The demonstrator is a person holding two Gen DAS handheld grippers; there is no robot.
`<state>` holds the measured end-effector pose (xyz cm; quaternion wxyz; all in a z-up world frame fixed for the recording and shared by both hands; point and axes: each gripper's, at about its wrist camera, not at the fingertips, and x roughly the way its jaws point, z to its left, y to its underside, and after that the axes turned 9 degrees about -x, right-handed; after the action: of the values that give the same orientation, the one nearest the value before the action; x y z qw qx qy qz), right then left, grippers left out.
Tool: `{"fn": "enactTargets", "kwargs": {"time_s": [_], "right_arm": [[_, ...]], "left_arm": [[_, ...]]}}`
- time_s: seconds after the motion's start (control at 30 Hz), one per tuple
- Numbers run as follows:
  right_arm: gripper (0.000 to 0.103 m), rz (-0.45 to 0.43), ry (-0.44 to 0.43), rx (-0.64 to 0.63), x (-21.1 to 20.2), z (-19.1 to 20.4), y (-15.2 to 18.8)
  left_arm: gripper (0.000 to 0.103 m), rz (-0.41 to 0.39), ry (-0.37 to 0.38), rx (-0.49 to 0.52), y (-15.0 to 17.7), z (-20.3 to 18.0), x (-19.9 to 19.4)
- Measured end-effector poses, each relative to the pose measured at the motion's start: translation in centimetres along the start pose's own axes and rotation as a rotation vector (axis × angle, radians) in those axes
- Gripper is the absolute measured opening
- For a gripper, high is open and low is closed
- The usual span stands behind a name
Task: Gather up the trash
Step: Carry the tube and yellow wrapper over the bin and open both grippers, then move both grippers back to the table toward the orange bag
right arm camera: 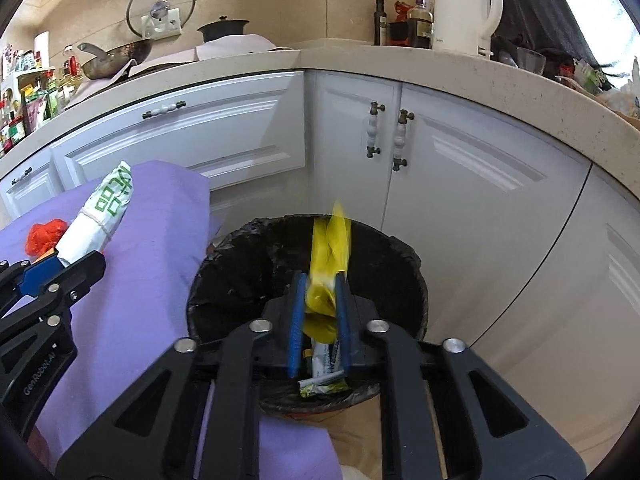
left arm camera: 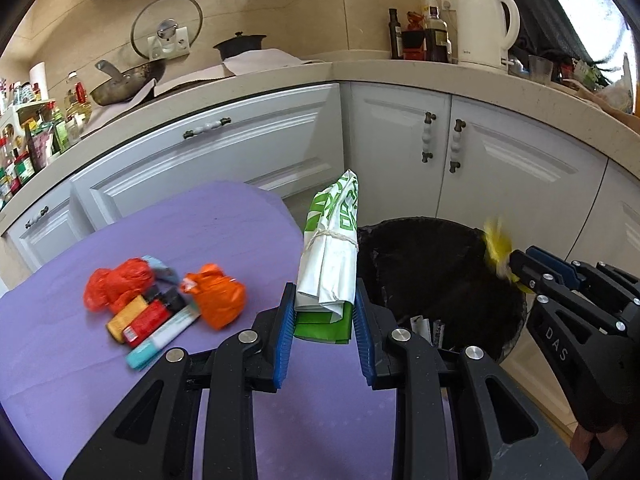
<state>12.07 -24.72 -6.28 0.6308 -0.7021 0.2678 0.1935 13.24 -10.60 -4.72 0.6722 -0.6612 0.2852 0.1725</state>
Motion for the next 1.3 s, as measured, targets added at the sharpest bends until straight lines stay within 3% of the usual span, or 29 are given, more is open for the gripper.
{"fn": "enactTargets", "kwargs": {"time_s": [0.3,0.33,0.4,0.5,0.67,0.97,1.07,1.3], "right_arm": [[0.010,0.003,0.013,0.042,2.2,-1.8,-0.3],[0.012,0.002,0.018,0.045,2.2,-2.0,-0.2],[0.018,0.006,0.021,0.055,2.1,-2.2,0.0],[0.022,0.017,0.022,0.070,2.1,-2.5,0.4],[0.024,0.031,0.019,0.093,1.7,-2.6,0.8],[0.027,0.025,-0.065,0.069,0.6,1.1,-0.3],[0.037,0.015,-0.098,0.042,0.3,3.1,-0.9],[0.039,0.004,-0.209,-0.033,-0.1,9.3,-2.6]], "left_arm": [[0.030,0.040,0.003,0.028,-0.6,-2.3,3.0],[0.032,0.039,0.006,0.033,-0.6,-2.5,3.0],[0.047,0.032,0.007,0.039,-0.6,-2.9,3.0],[0.053,0.023,0.007,0.039,-0.7,-3.0,2.9],[0.055,0.028,0.005,0.021,-0.8,-2.5,2.5],[0.058,0.012,-0.032,-0.013,-0.7,1.5,-0.1],[0.059,0.008,-0.065,-0.036,-0.4,4.0,-1.0],[0.062,0.003,-0.180,-0.097,0.6,10.4,-2.7]]}}
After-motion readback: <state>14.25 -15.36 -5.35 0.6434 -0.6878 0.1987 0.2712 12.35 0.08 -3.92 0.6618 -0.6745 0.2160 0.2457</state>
